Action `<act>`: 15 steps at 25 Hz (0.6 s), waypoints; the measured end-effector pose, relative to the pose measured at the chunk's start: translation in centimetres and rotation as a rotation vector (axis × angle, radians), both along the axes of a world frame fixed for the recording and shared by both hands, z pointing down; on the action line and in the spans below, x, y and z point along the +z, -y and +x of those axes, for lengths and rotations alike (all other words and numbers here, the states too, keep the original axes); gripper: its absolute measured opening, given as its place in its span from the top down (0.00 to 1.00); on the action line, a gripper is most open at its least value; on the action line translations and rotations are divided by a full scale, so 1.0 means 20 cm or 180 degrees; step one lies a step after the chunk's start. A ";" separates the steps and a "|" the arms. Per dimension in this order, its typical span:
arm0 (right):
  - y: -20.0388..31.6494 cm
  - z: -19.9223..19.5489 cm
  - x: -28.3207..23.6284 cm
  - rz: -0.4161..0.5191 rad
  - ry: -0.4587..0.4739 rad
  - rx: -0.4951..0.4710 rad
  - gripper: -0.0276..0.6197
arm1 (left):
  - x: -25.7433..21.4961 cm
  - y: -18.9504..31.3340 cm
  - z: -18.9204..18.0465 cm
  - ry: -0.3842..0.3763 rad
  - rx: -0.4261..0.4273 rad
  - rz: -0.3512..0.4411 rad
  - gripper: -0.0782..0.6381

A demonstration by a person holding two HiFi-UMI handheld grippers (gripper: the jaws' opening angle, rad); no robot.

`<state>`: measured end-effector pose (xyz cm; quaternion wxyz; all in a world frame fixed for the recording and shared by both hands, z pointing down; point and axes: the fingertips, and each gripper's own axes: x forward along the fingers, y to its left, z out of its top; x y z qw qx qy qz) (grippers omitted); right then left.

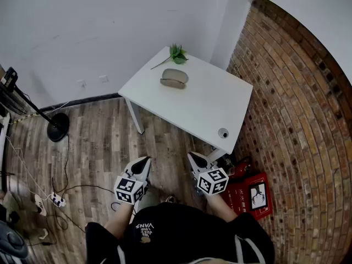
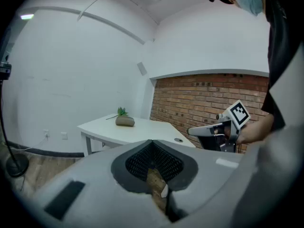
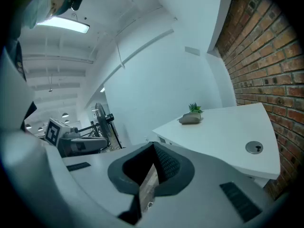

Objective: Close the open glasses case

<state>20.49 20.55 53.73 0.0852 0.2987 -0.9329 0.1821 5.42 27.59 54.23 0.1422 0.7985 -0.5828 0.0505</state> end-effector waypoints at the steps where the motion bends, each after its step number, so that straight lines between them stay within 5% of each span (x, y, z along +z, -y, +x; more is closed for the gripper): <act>1: 0.01 -0.02 0.00 0.0000 0.0018 -0.0017 0.96 | -0.01 0.01 0.00 -0.0014 0.0006 0.0002 0.88; 6: 0.10 -0.06 -0.04 0.0070 0.0196 -0.0003 0.95 | -0.01 0.10 -0.01 -0.0037 0.0146 0.0031 0.88; 8: 0.16 -0.07 -0.05 0.0091 0.0228 0.0053 0.94 | 0.00 0.16 -0.03 -0.0067 0.0200 0.0009 0.68; 9: 0.18 -0.08 -0.05 0.0080 0.0246 0.0071 0.89 | 0.00 0.19 -0.04 -0.0093 0.0226 -0.0013 0.58; 12: 0.26 -0.12 -0.05 0.0027 0.0260 0.0111 0.71 | 0.00 0.28 -0.07 -0.0119 0.0312 -0.0059 0.55; 15: 0.36 -0.17 -0.04 0.0009 0.0227 0.0178 0.64 | 0.00 0.40 -0.12 -0.0122 0.0420 -0.0073 0.49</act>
